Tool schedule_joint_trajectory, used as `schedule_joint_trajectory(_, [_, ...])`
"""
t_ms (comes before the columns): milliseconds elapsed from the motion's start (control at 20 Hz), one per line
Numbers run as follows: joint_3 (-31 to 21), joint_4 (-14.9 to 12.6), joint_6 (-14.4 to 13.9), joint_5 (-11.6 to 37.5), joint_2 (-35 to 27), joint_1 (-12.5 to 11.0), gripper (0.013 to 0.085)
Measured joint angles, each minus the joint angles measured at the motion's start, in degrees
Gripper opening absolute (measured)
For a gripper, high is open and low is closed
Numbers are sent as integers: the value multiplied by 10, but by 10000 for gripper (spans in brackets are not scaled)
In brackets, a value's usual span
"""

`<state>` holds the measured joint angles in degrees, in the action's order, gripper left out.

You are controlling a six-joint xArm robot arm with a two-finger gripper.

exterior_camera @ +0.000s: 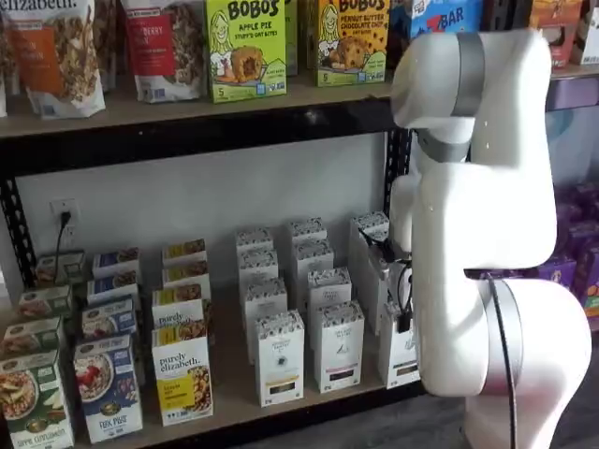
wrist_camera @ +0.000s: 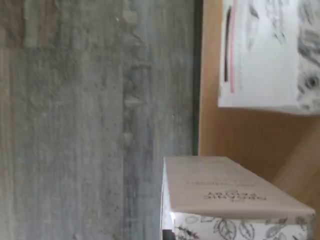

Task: Pick up the white box with a green strip in the middle, on the bottom shelf, the sixth box from the left

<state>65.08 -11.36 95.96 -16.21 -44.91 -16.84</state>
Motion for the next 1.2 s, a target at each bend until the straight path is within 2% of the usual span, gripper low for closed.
schedule_joint_trajectory(300, [-129,-9,-23,-8,129,15,490])
schedule_joint_trajectory(450, [-190,-45,-68,-24,200,26,490])
schedule_joint_trajectory(500, [-208,-32,-62,-42,228,34,490])
schedule_joint_trajectory(650, [-257,42,-16,-95,315,58,490])
schedule_joint_trajectory(700, [-271,53,-12,-107,343,63,490])
schedule_joint_trajectory(1050, [-327,99,-1,-218,522,94,490])
schedule_joint_trajectory(1200, [-329,104,-11,-260,572,107,490])
